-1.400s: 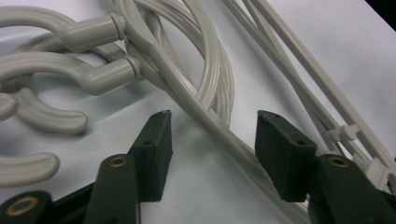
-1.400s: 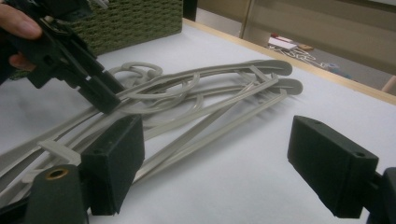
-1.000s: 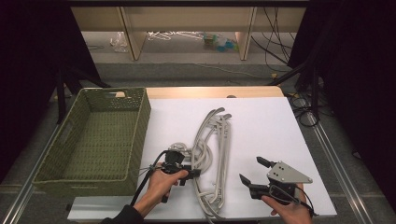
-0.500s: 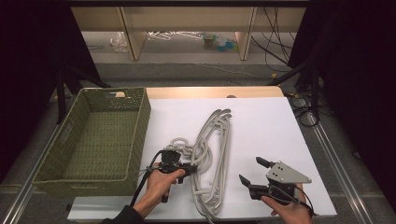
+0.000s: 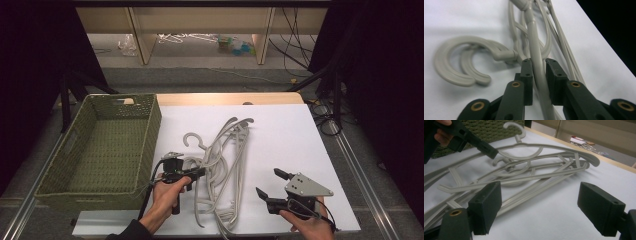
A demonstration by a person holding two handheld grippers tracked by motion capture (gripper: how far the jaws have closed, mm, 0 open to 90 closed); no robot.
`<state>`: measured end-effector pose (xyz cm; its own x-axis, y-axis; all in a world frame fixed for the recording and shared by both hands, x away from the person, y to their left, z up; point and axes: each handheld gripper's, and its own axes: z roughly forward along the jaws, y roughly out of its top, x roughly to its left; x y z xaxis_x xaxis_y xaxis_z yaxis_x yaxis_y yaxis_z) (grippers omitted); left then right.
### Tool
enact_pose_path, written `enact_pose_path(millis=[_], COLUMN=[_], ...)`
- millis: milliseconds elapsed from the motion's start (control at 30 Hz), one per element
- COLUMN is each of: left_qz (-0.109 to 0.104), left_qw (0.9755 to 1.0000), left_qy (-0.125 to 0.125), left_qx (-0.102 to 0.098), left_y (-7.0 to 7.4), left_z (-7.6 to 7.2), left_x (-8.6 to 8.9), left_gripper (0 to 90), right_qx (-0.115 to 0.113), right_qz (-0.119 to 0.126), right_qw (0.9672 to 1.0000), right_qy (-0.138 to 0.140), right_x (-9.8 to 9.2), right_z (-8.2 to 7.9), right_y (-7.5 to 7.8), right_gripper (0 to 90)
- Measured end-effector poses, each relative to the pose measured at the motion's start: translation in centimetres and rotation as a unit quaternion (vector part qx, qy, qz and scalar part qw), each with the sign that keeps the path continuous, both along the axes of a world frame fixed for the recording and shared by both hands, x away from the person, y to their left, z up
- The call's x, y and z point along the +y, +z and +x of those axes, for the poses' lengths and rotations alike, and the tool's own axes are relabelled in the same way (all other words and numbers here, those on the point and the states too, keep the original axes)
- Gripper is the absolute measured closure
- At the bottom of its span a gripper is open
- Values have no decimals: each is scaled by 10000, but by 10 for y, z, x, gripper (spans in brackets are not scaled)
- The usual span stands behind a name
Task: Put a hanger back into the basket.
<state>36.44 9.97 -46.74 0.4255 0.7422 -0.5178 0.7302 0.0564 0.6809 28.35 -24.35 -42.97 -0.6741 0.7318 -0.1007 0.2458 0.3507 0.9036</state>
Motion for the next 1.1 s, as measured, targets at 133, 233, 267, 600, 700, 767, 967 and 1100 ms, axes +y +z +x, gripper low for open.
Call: enact_pose_path(millis=[133,233,267,600,700,767,967,1100], left_qz=[91,284,346,637,580,584,676,621], left_qw=[9996,9983,9977,9939,9934,9927,9891,9878], left_qy=[-132,-284,-358,-477,-478,-454,-550,-508], left_qx=[-223,-411,-452,-766,-862,-953,-1188,-1334], left_y=[8,13,14,26,33,40,58,68], left_z=[0,-2,-3,-3,-4,-5,-11,-10], left_x=[4,1,0,4,8,12,20,26], left_gripper=[806,813,813,814,812,810,811,812], right_qx=[47,42,40,49,40,41,45,64], right_qz=[-3,7,7,9,3,6,7,4], right_qw=[10000,10000,10000,10000,10000,10000,10000,10000], right_qy=[17,23,21,34,34,37,36,52], right_x=[0,0,1,0,1,1,1,1], right_z=[0,0,0,0,0,-1,-1,-1], right_y=[0,0,0,0,0,0,0,-1], right_gripper=[204,204,204,204,204,204,204,204])
